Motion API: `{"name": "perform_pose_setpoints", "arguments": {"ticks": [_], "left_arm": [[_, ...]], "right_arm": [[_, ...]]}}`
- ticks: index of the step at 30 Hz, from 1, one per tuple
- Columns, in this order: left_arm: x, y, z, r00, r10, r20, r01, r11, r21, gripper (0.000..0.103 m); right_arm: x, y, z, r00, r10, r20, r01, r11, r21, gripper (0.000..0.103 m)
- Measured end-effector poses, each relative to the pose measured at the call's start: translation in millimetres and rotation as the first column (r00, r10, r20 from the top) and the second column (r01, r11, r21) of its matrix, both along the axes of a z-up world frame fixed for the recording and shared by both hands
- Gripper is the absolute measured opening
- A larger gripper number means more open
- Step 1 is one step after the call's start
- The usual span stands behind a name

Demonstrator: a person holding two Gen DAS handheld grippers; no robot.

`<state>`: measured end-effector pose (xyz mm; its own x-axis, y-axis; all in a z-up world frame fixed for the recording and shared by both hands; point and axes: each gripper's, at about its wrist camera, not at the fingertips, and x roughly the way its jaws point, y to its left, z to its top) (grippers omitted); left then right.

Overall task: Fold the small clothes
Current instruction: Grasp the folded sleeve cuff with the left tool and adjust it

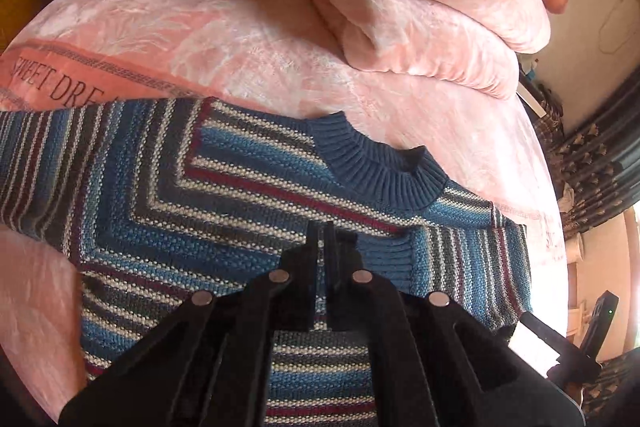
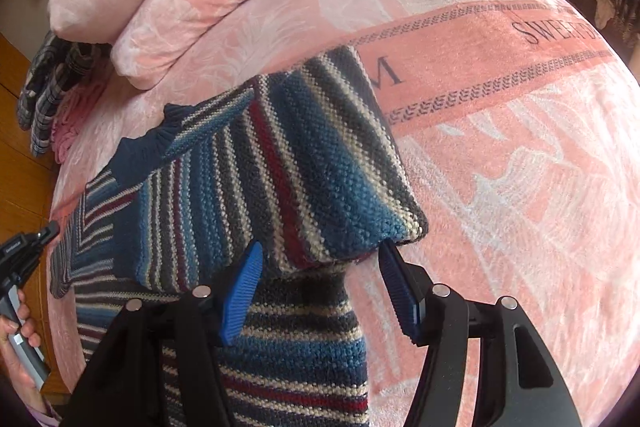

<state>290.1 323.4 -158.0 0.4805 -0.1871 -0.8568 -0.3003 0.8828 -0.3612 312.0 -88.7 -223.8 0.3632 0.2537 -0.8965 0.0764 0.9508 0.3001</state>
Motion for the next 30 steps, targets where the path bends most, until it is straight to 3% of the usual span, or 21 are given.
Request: {"name": "perform_pose_setpoints", "arguments": {"ticks": [2, 4, 9, 13, 15, 17, 21, 26, 30], "left_arm": [[-9, 7, -13, 1.000, -0.011, -0.027, 0.010, 0.999, -0.046, 0.041], [-15, -2, -27, 0.998, -0.034, -0.054, 0.029, 0.996, -0.079, 0.057], [-4, -41, -67, 0.987, -0.108, -0.119, 0.085, 0.979, -0.184, 0.061], [11, -70, -86, 0.980, -0.103, -0.168, 0.083, 0.989, -0.123, 0.071], [15, -80, -82, 0.980, -0.100, -0.174, 0.091, 0.994, -0.063, 0.059], [16, -79, -77, 0.981, -0.091, -0.172, 0.086, 0.996, -0.038, 0.014], [7, -60, -51, 0.994, -0.064, -0.090, 0.053, 0.992, -0.117, 0.012], [-3, -19, -15, 1.000, -0.008, 0.021, 0.009, 0.999, -0.031, 0.011], [3, 5, -28, 0.999, -0.025, -0.022, 0.025, 1.000, -0.011, 0.011]], "right_arm": [[4, 0, -1, 1.000, -0.021, -0.002, 0.021, 0.999, 0.037, 0.061], [1, 2, 2, 1.000, -0.027, 0.010, 0.026, 0.999, 0.037, 0.062], [-16, 5, 11, 0.999, -0.005, 0.039, 0.004, 1.000, 0.024, 0.062], [-25, 5, 23, 0.998, 0.025, 0.061, -0.026, 1.000, 0.015, 0.062], [-28, 6, 26, 0.997, 0.038, 0.068, -0.038, 0.999, -0.008, 0.062], [-29, 4, 30, 0.996, 0.045, 0.076, -0.044, 0.999, -0.019, 0.062], [-26, -3, 33, 0.996, 0.016, 0.087, -0.016, 1.000, -0.001, 0.062], [-14, -1, 32, 0.996, 0.011, 0.094, -0.015, 0.999, 0.046, 0.062], [6, 18, 12, 0.996, 0.071, 0.058, -0.081, 0.978, 0.191, 0.061]]}}
